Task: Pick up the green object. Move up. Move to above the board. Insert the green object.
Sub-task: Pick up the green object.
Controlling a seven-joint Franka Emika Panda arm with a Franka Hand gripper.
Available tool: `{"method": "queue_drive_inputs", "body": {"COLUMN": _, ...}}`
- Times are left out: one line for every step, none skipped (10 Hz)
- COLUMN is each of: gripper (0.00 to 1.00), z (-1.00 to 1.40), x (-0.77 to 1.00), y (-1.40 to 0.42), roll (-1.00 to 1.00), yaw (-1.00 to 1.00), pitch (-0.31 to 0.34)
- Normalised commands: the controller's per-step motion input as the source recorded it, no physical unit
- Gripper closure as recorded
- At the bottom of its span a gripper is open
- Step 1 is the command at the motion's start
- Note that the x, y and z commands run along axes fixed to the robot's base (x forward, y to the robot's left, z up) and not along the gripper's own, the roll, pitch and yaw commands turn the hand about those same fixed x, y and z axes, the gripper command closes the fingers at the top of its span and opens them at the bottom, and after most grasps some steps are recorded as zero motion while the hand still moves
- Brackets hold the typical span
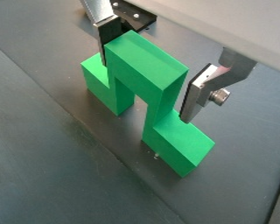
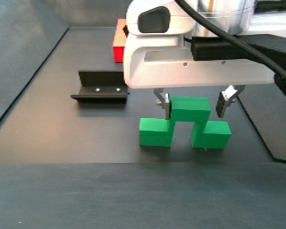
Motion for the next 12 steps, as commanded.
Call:
{"method": "queue_drive_inputs", "body": {"gripper": 0.0, "z": 0.0, "x": 0.02, "y": 0.0, "roll": 0.0, "yaw": 0.0, "pitch": 0.051}}
{"method": "queue_drive_inputs", "body": {"gripper": 0.0, "z": 0.0, "x": 0.01, "y": -0.02, "roll": 0.0, "yaw": 0.0, "pitch": 0.053}}
{"method": "queue_drive_inputs", "body": {"gripper": 0.0, "z": 0.0, "x": 0.0, "y": -0.02, "roll": 0.0, "yaw": 0.0, "pitch": 0.041}}
{"method": "queue_drive_inputs", "body": {"gripper": 0.0, "z": -0.01, "x": 0.0, "y": -0.03, "roll": 0.0, "yaw": 0.0, "pitch": 0.036}}
{"method": "queue_drive_inputs", "body": {"gripper": 0.0, "z": -0.01, "x": 0.0, "y": -0.01, "roll": 0.0, "yaw": 0.0, "pitch": 0.027}}
{"method": "queue_drive_inputs", "body": {"gripper": 0.0, "z": -0.02, "x": 0.0, "y": -0.02, "roll": 0.0, "yaw": 0.0, "pitch": 0.016}}
{"method": "queue_drive_inputs", "body": {"gripper": 0.0, "z": -0.03, "x": 0.0, "y": -0.03, "roll": 0.0, "yaw": 0.0, "pitch": 0.017}}
{"method": "queue_drive_inputs", "body": {"gripper": 0.0, "z": 0.0, "x": 0.0, "y": -0.01, "roll": 0.0, "yaw": 0.0, "pitch": 0.019}}
{"method": "queue_drive_inputs", "body": {"gripper": 0.0, "z": -0.03, "x": 0.0, "y": -0.02, "roll": 0.0, "yaw": 0.0, "pitch": 0.0}}
{"method": "queue_drive_inputs", "body": {"gripper": 0.0, "z": -0.09, "x": 0.0, "y": -0.01, "roll": 0.0, "yaw": 0.0, "pitch": 0.0}}
{"method": "queue_drive_inputs", "body": {"gripper": 0.0, "z": -0.13, "x": 0.0, "y": -0.05, "roll": 0.0, "yaw": 0.0, "pitch": 0.004}}
{"method": "queue_drive_inputs", "body": {"gripper": 0.0, "z": -0.09, "x": 0.0, "y": -0.08, "roll": 0.02, "yaw": 0.0, "pitch": 0.0}}
